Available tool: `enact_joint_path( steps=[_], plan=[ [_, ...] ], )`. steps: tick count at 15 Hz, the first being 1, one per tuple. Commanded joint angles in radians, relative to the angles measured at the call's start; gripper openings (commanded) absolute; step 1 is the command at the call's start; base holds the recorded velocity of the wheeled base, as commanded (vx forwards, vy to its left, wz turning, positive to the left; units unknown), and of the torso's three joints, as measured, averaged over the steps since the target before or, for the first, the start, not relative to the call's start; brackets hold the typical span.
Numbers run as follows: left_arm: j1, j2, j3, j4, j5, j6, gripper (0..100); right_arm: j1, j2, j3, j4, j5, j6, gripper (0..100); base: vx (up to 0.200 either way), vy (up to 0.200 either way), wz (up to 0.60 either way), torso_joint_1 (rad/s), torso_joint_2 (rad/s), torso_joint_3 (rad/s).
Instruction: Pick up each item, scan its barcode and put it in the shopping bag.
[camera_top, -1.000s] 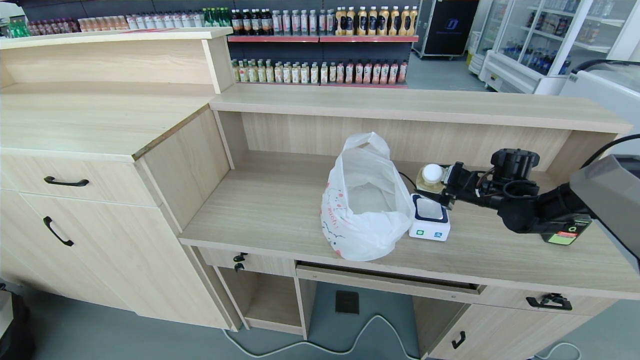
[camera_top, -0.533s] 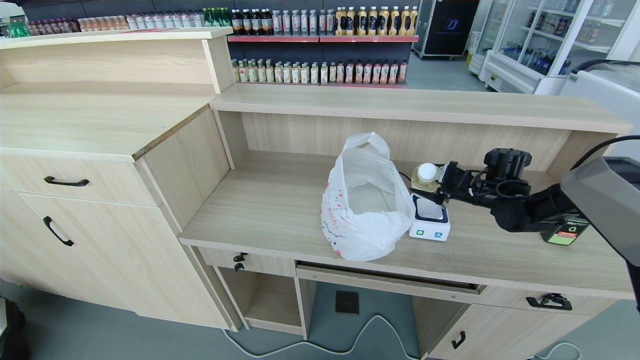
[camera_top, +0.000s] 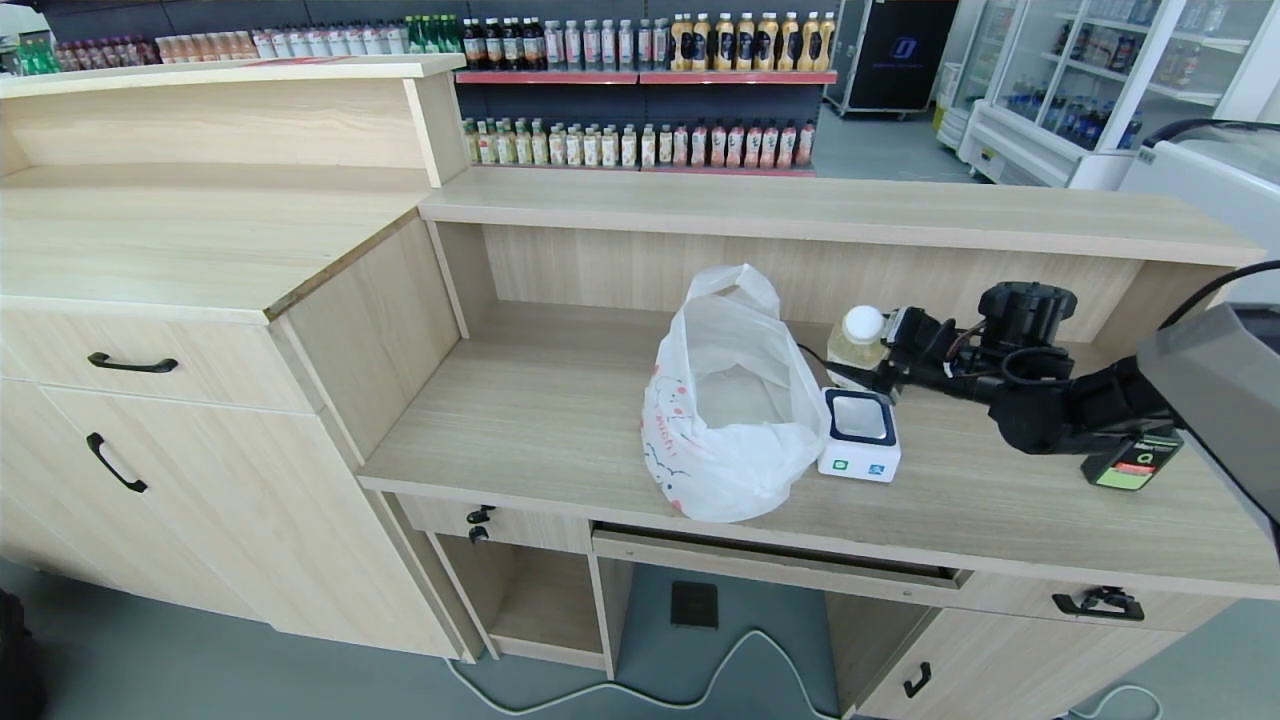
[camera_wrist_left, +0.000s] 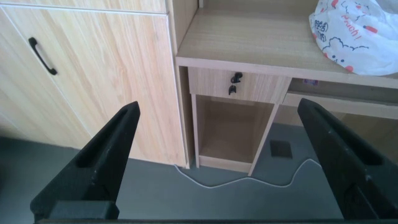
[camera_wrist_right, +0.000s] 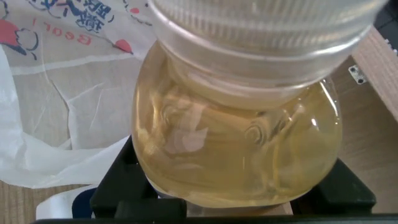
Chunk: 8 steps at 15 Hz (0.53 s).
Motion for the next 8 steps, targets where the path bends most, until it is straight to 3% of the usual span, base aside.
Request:
enact_joint_path(
  steps=[1, 2, 5, 7, 8],
  plan=[
    [0.0, 0.0, 0.0, 0.0, 0.001, 0.0, 100, 0.002, -0.13, 0.015, -0.002, -0.046, 0.118, 0, 0.0, 0.0, 0.0, 0.0, 0.0, 0.0],
    [0.0, 0.0, 0.0, 0.0, 0.001, 0.0, 100, 0.002, -0.155, 0.027, 0.0, -0.089, 0.158, 0, 0.0, 0.0, 0.0, 0.0, 0.0, 0.0],
    [0.0, 0.0, 0.0, 0.0, 0.001, 0.0, 100, 0.017, -0.273, 0.139, 0.007, -0.416, 0.436, 0, 0.0, 0.0, 0.0, 0.0, 0.0, 0.0],
    [0.0, 0.0, 0.0, 0.0, -0.001, 0.0, 100, 0.065, -0.305, 0.204, 0.001, -0.65, 0.507, 0, 0.0, 0.0, 0.0, 0.0, 0.0, 0.0],
    [0.0, 0.0, 0.0, 0.0, 0.001, 0.0, 100, 0.069, -0.314, 0.224, -0.019, -0.683, 0.508, 0, 0.0, 0.0, 0.0, 0.0, 0.0, 0.0]
  ],
)
